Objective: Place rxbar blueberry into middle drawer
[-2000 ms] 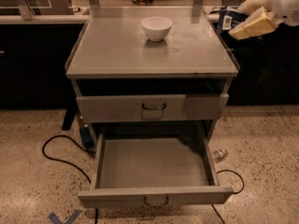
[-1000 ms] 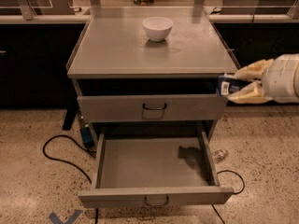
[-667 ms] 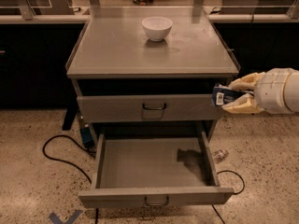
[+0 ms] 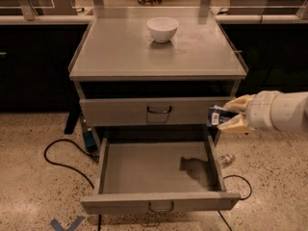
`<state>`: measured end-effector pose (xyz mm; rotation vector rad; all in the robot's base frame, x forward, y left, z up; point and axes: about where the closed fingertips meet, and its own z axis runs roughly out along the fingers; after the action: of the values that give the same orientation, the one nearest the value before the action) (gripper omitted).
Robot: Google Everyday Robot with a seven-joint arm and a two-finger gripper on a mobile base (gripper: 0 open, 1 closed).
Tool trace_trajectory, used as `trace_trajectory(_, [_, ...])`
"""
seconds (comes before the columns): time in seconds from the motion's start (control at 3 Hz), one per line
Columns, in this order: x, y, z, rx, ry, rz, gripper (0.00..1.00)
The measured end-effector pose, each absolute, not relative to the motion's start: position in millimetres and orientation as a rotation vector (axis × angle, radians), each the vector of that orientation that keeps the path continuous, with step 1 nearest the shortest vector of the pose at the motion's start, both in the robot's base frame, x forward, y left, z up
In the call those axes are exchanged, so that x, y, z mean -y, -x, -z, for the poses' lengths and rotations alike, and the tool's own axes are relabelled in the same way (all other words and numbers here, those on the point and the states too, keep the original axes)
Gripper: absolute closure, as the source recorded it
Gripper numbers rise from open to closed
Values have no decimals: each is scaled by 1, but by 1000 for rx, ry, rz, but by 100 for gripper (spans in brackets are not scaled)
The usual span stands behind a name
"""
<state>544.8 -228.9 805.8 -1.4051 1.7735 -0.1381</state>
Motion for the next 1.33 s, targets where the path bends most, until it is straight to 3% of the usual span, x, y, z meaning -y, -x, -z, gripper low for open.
trace_trajectory(0.33, [188,-534,-698,-1858,1426,-54,100])
trace_trajectory(1.0, [178,-530,-672,-1876,1431,-138,100])
trace_trajectory(1.33, [134,-534,-613,-1852,1454,-308,100])
